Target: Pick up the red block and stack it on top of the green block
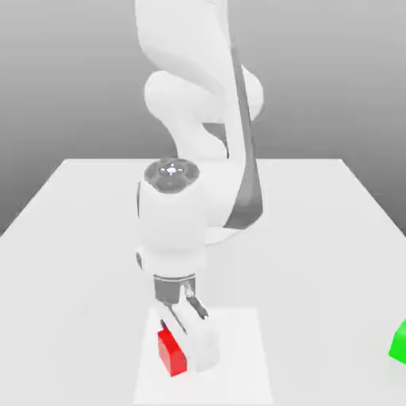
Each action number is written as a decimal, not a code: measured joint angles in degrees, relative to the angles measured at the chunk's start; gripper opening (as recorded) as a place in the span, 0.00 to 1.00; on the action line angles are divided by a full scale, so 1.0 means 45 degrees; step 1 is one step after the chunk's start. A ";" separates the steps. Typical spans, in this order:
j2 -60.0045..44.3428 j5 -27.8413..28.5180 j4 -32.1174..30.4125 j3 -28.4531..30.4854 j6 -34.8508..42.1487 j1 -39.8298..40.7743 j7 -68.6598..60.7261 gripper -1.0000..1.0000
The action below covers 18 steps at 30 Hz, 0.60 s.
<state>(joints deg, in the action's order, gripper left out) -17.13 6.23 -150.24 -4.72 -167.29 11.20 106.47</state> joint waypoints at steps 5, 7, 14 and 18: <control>0.0005 0.0007 -0.0002 -0.0014 -0.0016 0.0015 0.0009 0.00; 0.0700 -0.0259 -0.0108 -0.0216 0.0573 0.0157 -0.0187 0.00; 0.2071 -0.0437 0.0578 -0.1631 0.2775 -0.0843 -0.0288 0.00; 0.1635 0.0089 0.1604 -0.2826 0.3491 -0.2262 0.0168 0.00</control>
<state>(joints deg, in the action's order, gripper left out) -9.77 6.63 -143.02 -17.44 -151.58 1.02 107.22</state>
